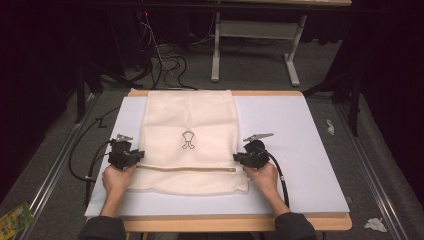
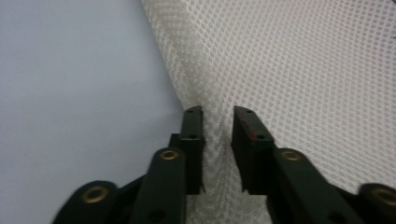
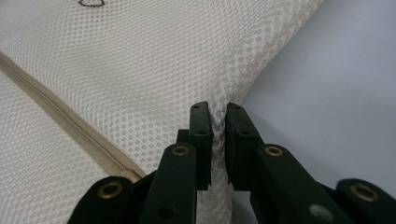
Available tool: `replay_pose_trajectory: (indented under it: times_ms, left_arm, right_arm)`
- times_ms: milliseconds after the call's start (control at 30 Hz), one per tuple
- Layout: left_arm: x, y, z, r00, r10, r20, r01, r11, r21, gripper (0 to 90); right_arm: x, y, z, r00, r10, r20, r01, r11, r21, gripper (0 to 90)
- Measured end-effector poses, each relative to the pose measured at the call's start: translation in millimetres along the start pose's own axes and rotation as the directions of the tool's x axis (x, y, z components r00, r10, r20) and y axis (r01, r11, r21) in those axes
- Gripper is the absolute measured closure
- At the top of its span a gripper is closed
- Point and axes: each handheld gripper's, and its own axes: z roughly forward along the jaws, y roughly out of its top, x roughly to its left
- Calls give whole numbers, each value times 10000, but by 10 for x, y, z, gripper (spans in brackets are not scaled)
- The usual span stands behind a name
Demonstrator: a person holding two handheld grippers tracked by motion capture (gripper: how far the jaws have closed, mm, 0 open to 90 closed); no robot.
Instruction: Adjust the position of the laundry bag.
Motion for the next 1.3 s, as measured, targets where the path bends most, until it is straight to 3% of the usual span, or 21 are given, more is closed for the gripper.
replay_pose_trajectory:
  times_ms: [333,500,667,1300]
  left_arm:
    - [-23,4,-34,9998,186,41,-185,9992,-361,849]
    - [-28,18,-64,9993,31,362,-7,9979,-652,848]
    - [-112,39,-59,9989,377,294,-355,9968,-717,847]
    - [-335,135,-38,9953,635,735,-547,9917,-1160,845]
  right_arm:
    - [-10,-4,-47,9998,-188,-90,186,9996,-197,865]
    - [-36,-12,-109,9998,-163,-78,159,9990,-424,865]
    - [-71,-32,-152,9999,-148,-21,147,9987,-497,865]
    - [-274,-160,-413,9997,246,-2,-245,9944,-1028,865]
